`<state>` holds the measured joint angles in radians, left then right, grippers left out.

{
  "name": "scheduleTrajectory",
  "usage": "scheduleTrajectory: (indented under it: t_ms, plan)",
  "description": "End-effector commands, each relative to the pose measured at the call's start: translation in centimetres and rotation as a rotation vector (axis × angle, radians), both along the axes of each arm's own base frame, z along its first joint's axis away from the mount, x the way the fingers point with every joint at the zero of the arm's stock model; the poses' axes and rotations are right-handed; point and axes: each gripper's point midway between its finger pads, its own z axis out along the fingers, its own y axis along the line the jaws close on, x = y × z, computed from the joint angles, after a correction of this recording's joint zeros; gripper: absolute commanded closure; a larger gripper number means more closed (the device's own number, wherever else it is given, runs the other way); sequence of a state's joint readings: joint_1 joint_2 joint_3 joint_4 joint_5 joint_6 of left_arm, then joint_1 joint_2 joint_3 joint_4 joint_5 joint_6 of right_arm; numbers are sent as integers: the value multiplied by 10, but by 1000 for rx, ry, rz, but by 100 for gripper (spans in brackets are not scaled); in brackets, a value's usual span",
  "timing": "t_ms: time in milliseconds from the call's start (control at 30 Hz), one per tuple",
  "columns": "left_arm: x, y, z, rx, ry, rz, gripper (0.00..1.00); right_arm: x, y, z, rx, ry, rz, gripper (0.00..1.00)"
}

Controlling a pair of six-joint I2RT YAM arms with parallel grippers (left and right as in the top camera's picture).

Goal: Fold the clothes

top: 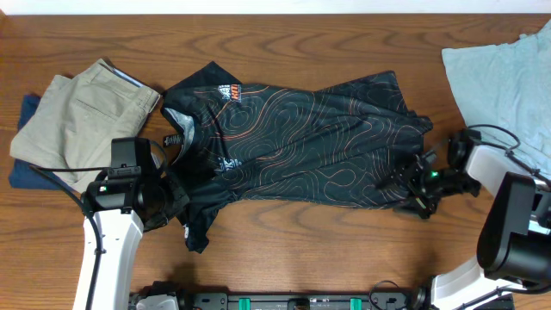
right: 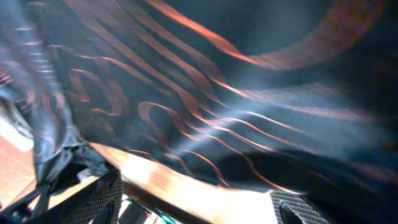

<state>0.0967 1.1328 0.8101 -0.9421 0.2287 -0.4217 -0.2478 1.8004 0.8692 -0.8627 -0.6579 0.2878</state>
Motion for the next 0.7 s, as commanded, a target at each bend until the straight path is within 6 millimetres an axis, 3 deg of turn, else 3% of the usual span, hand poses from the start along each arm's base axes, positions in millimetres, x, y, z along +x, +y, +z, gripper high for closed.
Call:
scheduleTrajectory:
  t_ms: [0, 67, 233, 400, 600, 667]
  plan:
    - [-2, 3, -2, 11, 12, 8, 94, -12, -12, -45, -180, 12, 149, 25]
    - [-3, 3, -2, 10, 15, 8, 94, -11, -12, -47, -208, 22, 146, 32]
    - [-5, 3, -3, 10, 23, 8, 94, -14, -18, -50, -252, 46, 142, 64]
    - [-5, 3, -3, 10, 23, 8, 94, -18, -26, -52, -293, 70, 148, 75]
    - [-5, 3, -3, 10, 23, 8, 94, -18, -46, -47, -378, 110, 155, 99]
    - [-4, 3, -3, 10, 23, 8, 94, -15, -55, -42, -409, 123, 156, 99]
